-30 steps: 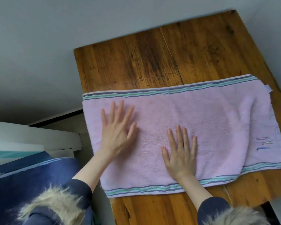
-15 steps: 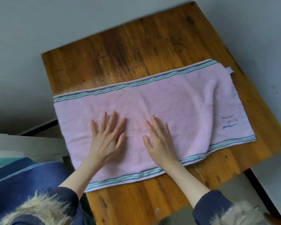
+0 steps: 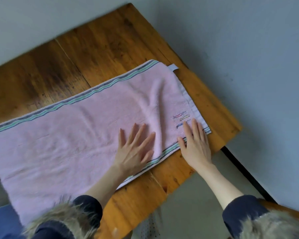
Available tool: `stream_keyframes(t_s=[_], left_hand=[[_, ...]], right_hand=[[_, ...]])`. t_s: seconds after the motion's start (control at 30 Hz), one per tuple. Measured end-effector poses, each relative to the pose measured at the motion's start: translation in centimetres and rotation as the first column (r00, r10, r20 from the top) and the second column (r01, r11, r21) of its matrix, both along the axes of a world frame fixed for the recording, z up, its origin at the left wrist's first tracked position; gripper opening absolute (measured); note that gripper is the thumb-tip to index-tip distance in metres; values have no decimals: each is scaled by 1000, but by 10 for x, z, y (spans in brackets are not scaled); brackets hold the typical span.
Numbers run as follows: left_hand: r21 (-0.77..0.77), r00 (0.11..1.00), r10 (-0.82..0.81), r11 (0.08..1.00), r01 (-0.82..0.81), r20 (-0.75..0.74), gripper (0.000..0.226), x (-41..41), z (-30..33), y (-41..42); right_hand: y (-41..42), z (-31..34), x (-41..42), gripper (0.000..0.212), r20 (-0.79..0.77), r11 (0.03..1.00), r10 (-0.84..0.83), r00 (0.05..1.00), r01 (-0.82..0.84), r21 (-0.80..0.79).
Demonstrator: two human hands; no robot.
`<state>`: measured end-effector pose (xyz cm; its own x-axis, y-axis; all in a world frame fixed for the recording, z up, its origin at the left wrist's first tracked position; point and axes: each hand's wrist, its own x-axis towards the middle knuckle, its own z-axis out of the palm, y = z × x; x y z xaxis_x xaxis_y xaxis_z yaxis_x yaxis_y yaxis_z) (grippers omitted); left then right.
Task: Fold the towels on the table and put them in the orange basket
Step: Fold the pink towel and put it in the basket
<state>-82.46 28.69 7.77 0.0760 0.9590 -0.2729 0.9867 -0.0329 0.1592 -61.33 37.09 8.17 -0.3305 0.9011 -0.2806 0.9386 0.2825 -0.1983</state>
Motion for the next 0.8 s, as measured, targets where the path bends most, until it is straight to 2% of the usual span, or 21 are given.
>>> stream_keyframes(t_s=[0.17, 0.33, 0.43, 0.53, 0.63, 0.7, 0.8], left_hand=[[-6, 997, -53, 999, 53, -59, 56, 25, -4, 12], [40, 993, -86, 995, 89, -78, 59, 48, 1, 50], [62, 990, -95, 993, 102, -104, 65, 55, -3, 88], [19, 979, -154, 987, 158, -136, 71, 64, -7, 113], [-7, 978, -190, 982, 190, -89, 64, 68, -15, 116], [13, 981, -175, 984, 176, -81, 60, 69, -18, 113], [53, 979, -175, 982, 181, -104, 59, 70, -21, 109]], right_hand=[[23, -8, 42, 53, 0, 997, 41, 999, -41, 65], [52, -6, 73, 46, -14, 996, 3, 1000, -2, 88], [63, -4, 87, 43, -40, 994, -48, 998, 52, 94], [68, -3, 90, 42, -88, 990, -88, 992, 97, 101], [75, 3, 83, 28, -230, 952, -162, 959, 214, 219], [88, 7, 77, 29, -241, 926, -211, 947, 273, 262], [120, 8, 65, 49, -179, 948, -287, 941, 306, 84]])
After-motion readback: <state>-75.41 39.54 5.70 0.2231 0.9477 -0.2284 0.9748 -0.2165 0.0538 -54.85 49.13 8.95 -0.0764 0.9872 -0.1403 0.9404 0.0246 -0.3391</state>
